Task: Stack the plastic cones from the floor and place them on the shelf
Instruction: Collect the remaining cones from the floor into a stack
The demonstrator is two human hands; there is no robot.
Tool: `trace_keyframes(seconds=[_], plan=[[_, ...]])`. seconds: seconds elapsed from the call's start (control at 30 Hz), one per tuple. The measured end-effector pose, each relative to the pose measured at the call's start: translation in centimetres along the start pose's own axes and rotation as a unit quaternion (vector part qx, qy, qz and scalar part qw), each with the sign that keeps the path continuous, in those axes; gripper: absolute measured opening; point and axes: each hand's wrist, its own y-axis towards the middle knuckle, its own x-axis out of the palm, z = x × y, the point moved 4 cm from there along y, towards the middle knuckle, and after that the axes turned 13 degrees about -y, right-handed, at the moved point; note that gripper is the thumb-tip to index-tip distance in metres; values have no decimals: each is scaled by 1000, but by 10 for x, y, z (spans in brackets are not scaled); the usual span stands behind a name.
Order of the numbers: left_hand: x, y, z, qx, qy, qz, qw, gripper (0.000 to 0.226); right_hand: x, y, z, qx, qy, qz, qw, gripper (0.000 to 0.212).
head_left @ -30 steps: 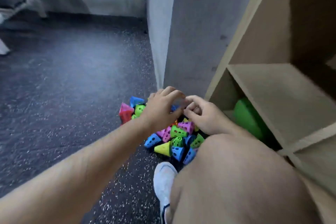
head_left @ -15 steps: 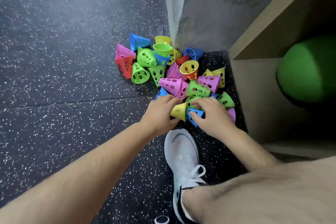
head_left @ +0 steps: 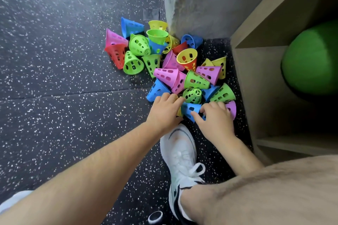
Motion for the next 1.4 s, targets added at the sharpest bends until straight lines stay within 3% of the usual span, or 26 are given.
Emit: trace_keyframes(seconds=[0.33, 0.47, 0.87, 0.97, 1.1, 1.27, 1.4], plan=[[-28, -30, -2, -23, -194, 72, 978, 81, -25, -15, -18, -57, 256, 55, 963, 11], [-42, -47, -4, -43, -265, 109, 957, 81, -35, -16, -34, -115, 324, 59, 937, 16], [-54, -79, -44, -145, -334, 159, 918, 86, -34, -15, -91, -171, 424, -36, 889, 21], [-51, -85, -59, -189, -343, 157, 907, 81, -28, -9, -101, -194, 394, -59, 897, 22], [-46, -89, -74, -232, -341, 148, 899, 73, -31, 20, -99, -186, 262, -7, 947, 31], [-51, -86, -84, -250, -353, 130, 892, 94, -32, 57, -105, -155, 140, 21, 978, 31], [-55, -77, -88, -246, -379, 116, 884, 95, -20, 71, -115, -143, 94, 7, 985, 24]])
